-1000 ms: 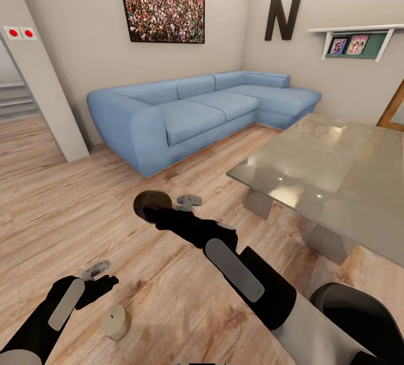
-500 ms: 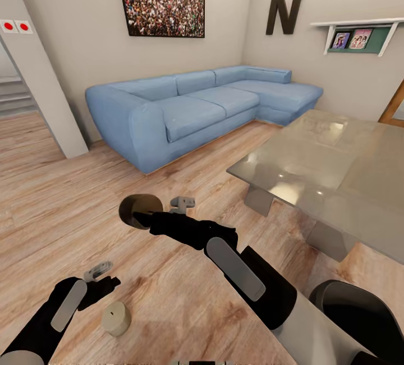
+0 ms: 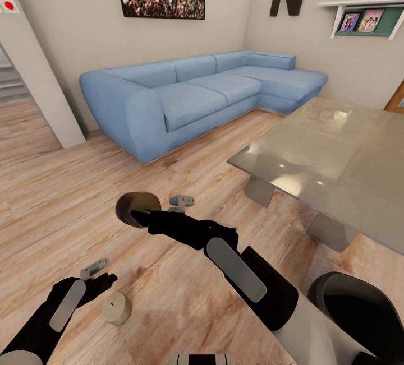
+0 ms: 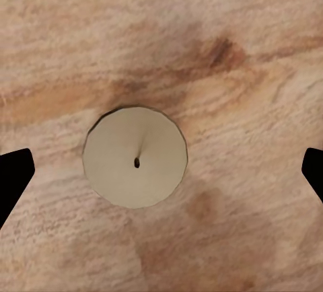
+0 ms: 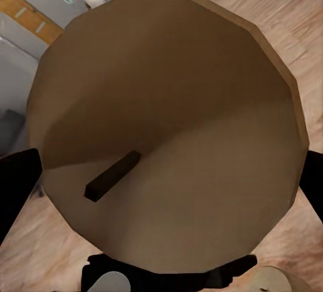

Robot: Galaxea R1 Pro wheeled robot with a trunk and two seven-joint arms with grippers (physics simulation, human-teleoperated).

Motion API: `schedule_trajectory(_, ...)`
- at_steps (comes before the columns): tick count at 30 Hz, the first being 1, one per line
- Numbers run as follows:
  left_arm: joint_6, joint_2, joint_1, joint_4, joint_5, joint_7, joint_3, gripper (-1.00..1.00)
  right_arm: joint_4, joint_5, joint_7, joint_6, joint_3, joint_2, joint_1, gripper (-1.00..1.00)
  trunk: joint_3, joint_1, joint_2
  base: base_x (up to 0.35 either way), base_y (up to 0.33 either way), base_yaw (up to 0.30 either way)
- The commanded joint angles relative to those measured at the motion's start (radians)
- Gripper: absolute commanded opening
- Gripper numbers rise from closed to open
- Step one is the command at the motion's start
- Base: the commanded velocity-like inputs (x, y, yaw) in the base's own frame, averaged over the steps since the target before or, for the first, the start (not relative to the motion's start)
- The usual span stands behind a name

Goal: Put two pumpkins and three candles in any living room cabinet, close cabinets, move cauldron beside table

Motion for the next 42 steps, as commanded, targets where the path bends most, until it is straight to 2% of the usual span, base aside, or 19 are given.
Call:
schedule_trajectory(1,0.001,0.0,0.0,-0.002,0.01,0.008,-0.001,1.0,-0.013,-0.009,-0.009,0.002,0.001,0.0,0.001,-1.0,-0.005,0.0,-0.001,0.0,0.0,0.0)
schedule_trajectory(7,-0.018,-0.001,0.0,-0.002,0.011,0.008,-0.008,1.0,-0.044,-0.009,-0.01,0.003,0.002,0.0,0.008,-1.0,-0.028,0.003,-0.002,0.0,0.0,0.0)
schedule_trajectory(13,-0.079,-0.001,-0.005,0.055,0.01,0.009,-0.007,1.0,-0.043,-0.009,-0.01,0.003,0.002,0.0,0.008,-1.0,-0.051,0.006,-0.003,0.0,0.0,0.0)
schedule_trajectory(27,-0.089,-0.008,-0.006,0.045,0.01,0.005,-0.029,1.0,-0.05,-0.008,-0.005,-0.001,0.003,0.0,0.009,-1.0,-0.105,0.012,-0.007,0.0,0.0,0.0)
schedule_trajectory(29,-0.09,-0.008,-0.006,0.045,0.01,0.001,-0.03,1.0,-0.055,-0.008,0.021,-0.005,0.003,0.0,0.015,-1.0,-0.113,0.013,-0.007,0.0,0.0,0.0)
schedule_trajectory(32,-0.104,-0.007,-0.006,0.045,0.011,-0.002,-0.03,1.0,-0.058,0.002,0.126,-0.008,0.001,-0.002,0.033,-1.0,-0.125,0.014,-0.008,0.0,0.0,0.0)
schedule_trajectory(34,-0.111,-0.008,-0.006,0.045,0.011,-0.003,-0.031,1.0,-0.059,0.004,0.19,-0.014,0.0,-0.025,0.04,-1.0,-0.125,0.014,-0.008,0.0,0.0,0.0)
schedule_trajectory(38,-0.115,-0.009,-0.006,0.044,0.013,-0.005,-0.031,1.0,-0.06,0.006,0.219,-0.024,0.001,-0.044,0.043,-1.0,-0.125,0.014,-0.008,0.0,0.0,0.0)
schedule_trajectory(42,-0.115,-0.009,-0.006,0.044,0.013,-0.005,-0.031,1.0,-0.058,0.006,0.224,-0.026,0.001,-0.047,0.044,-1.0,-0.125,0.014,-0.008,0.0,0.0,0.0)
